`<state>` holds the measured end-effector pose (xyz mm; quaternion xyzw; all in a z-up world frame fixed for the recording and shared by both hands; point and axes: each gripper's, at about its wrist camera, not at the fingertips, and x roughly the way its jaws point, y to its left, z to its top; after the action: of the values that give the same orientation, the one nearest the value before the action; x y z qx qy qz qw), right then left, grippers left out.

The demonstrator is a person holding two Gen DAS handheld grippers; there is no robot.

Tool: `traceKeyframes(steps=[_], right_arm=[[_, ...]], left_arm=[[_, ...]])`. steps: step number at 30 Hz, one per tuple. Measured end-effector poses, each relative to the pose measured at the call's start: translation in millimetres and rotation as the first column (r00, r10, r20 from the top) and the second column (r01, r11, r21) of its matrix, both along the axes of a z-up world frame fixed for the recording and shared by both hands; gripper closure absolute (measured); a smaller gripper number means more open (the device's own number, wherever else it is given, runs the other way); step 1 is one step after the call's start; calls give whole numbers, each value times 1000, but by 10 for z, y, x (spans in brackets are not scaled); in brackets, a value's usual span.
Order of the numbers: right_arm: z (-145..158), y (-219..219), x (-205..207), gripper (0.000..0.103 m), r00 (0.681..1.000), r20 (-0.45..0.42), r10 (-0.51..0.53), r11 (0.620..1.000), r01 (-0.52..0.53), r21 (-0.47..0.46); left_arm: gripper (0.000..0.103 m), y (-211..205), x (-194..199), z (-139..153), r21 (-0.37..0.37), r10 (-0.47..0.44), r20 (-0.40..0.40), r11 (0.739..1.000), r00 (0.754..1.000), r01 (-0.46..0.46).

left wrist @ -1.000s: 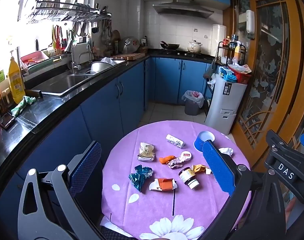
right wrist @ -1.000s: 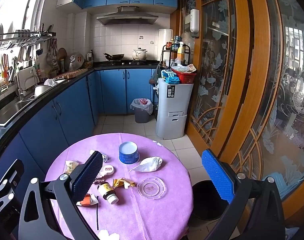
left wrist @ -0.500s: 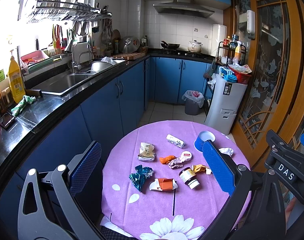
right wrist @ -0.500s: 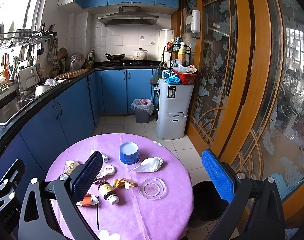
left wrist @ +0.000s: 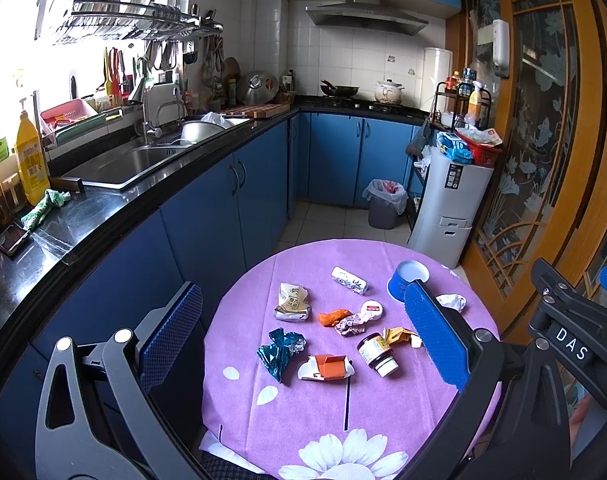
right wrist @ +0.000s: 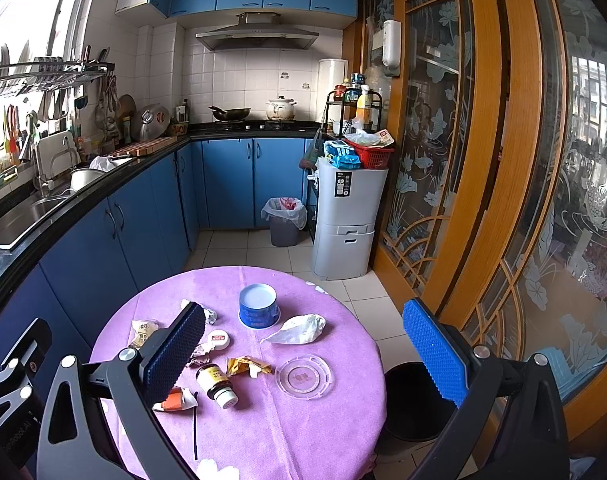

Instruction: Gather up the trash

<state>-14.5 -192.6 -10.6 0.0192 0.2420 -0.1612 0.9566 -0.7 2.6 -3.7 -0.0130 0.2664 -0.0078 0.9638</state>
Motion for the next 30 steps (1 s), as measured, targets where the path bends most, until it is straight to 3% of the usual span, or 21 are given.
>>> traceKeyframes(steps=[30], right_arm=[[7,26,14,6,1000,-3,1,1000,-1,0]], left_arm=[[3,-2,-8,-15,0,1,-2,1000,1000,-1]])
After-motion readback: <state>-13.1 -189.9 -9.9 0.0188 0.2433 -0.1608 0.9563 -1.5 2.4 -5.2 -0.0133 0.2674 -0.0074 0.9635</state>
